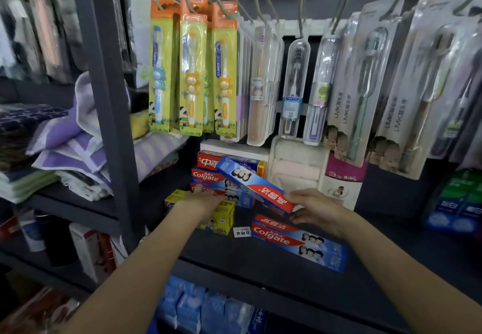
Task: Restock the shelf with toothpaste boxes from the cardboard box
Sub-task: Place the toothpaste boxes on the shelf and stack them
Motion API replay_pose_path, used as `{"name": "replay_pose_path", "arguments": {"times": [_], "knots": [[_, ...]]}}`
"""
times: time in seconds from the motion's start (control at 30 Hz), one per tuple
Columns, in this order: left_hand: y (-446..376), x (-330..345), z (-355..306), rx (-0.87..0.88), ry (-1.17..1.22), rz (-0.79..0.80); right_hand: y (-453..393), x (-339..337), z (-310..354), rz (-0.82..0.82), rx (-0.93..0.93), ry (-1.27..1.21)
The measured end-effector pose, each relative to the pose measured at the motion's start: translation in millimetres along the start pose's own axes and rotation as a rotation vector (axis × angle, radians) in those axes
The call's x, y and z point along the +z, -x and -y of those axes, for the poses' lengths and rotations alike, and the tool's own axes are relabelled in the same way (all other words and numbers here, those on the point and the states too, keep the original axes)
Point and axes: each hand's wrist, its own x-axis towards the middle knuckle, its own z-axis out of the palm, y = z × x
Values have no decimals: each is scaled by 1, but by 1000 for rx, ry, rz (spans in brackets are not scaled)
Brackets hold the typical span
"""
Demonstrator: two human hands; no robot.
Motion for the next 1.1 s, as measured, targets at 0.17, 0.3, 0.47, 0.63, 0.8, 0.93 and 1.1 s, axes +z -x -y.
{"name": "replay_pose_path", "arguments": {"times": [0.17, 0.3, 0.47, 0.63, 0.8, 0.93, 1.1], "knots": [[8, 6, 6, -36, 178, -108, -1, 3, -1, -18, 98, -215], [30, 1, 2, -136, 330, -632, -1, 1, 0, -85, 127, -327], [42, -10, -14, 179, 183, -906, 4, 6, 6, -144, 126, -356], [37, -25, -36, 316, -56, -852, 14, 9, 17, -83, 53, -351], [47, -33, -39, 405, 558, -901, 28, -10, 31, -9, -107, -478], [74, -34, -47, 359, 1555, -471, 30, -8, 31, -24, -92, -111], [82, -18, -22, 350, 2121, -64, 37, 1, 19, 249, -41, -201]]}}
